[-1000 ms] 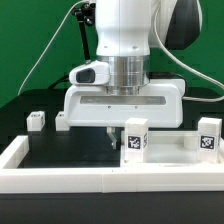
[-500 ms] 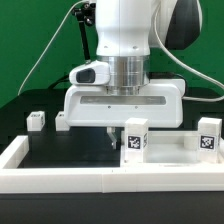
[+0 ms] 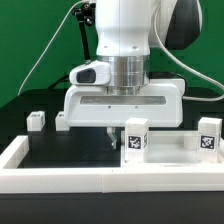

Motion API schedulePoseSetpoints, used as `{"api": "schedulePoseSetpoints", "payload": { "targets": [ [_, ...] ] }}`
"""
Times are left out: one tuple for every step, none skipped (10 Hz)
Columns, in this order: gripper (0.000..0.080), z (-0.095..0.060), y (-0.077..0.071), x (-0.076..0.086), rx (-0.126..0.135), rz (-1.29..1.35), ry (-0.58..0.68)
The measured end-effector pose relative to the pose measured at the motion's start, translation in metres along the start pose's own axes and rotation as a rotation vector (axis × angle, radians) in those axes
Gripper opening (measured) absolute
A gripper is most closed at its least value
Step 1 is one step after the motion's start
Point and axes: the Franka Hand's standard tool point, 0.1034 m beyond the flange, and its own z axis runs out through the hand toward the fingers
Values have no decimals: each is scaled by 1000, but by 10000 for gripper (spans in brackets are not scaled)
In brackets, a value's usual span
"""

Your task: Assemble square table

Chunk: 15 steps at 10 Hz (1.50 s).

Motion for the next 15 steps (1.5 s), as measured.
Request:
{"api": "schedulePoseSetpoints", "payload": {
  "targets": [
    [55,0,1,0,-1,-59,0],
    [57,0,1,0,-1,-136,0],
    [57,0,4,0,-2,-183,1],
    [57,0,6,0,-3,-224,1],
    [57,0,10,1,-7,-291,1],
    [57,0,13,1,-11,-342,0],
    [57,0,14,1,-12,-388,-1],
    [57,0,16,1,-16,-466,-3],
    [57,0,17,1,-20,-532,-5],
    [57,0,19,1,-24,-609,-8],
    [57,0,19,1,-27,-671,-10],
    [57,-2,16,3,-36,-736,-12],
    [57,-3,11,8,-50,-860,-14],
    [57,-3,5,13,-60,-972,-16],
    [57,-2,1,17,-67,-1067,-19]
  ]
}}
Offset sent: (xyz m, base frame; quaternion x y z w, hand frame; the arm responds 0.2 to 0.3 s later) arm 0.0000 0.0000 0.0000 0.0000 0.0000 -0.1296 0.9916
